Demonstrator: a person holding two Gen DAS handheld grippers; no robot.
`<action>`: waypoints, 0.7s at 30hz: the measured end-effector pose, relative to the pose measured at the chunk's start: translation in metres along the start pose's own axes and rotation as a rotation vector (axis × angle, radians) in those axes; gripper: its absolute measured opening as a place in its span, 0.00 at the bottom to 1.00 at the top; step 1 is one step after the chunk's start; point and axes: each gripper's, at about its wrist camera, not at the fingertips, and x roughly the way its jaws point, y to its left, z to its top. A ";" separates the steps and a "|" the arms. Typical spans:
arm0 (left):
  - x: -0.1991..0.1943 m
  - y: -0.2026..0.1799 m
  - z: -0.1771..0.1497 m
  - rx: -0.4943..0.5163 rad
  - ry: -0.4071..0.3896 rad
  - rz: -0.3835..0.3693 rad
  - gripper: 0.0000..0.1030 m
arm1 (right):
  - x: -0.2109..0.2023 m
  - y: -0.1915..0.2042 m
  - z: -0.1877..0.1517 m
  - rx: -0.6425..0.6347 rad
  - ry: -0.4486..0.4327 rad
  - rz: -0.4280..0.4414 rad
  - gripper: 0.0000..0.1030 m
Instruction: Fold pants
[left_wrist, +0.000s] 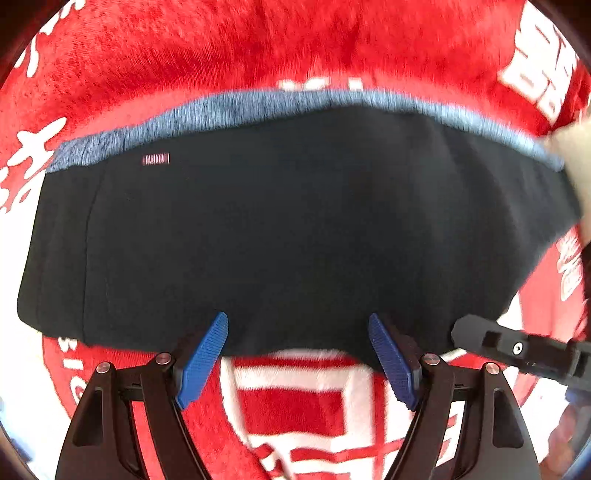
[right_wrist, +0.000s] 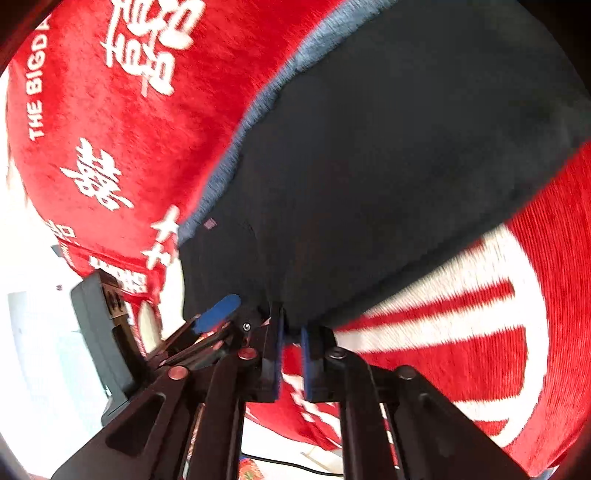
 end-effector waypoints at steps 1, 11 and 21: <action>0.002 0.000 -0.005 0.002 -0.011 0.010 0.78 | 0.004 -0.004 -0.002 -0.001 0.010 -0.020 0.06; -0.023 0.015 0.004 -0.066 -0.054 -0.015 0.79 | -0.031 0.001 -0.001 -0.136 0.015 -0.146 0.12; 0.011 -0.051 0.038 0.063 -0.030 -0.005 0.79 | -0.068 -0.021 0.061 -0.273 -0.113 -0.492 0.10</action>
